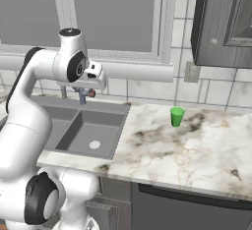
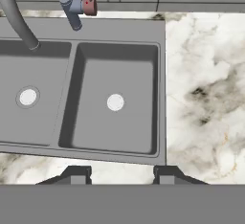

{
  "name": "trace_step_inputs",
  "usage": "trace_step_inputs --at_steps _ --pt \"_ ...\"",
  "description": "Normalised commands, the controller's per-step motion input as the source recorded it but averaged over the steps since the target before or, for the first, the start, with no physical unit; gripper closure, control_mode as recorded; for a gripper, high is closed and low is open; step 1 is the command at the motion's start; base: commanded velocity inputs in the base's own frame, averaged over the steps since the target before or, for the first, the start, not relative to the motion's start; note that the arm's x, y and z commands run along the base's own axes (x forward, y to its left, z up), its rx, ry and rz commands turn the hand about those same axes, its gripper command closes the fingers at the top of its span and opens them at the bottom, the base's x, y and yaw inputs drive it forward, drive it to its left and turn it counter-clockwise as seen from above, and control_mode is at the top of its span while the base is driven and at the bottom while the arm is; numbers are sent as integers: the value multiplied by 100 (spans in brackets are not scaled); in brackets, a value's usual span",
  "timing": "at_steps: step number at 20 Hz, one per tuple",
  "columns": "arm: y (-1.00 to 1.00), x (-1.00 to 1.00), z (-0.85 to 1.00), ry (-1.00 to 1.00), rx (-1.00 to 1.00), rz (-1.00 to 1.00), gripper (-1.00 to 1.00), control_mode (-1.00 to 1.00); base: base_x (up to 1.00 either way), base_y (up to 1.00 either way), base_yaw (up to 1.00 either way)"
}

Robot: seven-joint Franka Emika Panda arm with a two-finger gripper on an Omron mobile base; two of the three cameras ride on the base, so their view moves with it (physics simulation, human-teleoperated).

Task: Place the cup in the left basin and the glass cup in the right basin of the sink.

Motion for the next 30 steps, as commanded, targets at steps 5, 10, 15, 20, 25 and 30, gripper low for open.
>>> trace_step_inputs --at_steps 5,10,15,20,25,30 --pt "-5 0 -1 0 0 1 -100 -100 0 0 0" --pt "-9 0 -2 0 0 2 -100 -100 0 0 0" --pt "-8 0 -1 1 0 2 -100 -100 0 0 0" --pt "-11 0 0 0 0 0 -100 -100 0 0 0" --pt "-17 5 0 -2 1 12 -100 -100 0 0 0" --pt "-20 6 -1 -1 0 10 -100 -100 0 0 0"
